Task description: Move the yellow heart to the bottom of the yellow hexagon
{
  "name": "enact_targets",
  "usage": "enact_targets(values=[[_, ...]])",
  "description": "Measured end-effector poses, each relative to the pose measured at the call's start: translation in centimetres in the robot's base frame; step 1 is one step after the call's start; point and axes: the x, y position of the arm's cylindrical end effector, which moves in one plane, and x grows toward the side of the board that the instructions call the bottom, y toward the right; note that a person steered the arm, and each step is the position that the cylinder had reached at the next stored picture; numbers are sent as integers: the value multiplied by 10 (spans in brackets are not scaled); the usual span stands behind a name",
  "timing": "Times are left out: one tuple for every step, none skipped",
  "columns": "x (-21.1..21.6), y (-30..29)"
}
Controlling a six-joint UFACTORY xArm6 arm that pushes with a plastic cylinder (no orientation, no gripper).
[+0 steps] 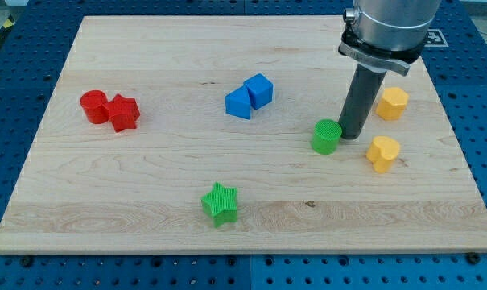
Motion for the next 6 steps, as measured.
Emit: enact_targets(values=[[0,0],[26,-6],[28,-6],[42,-6],[51,-2],[57,17]])
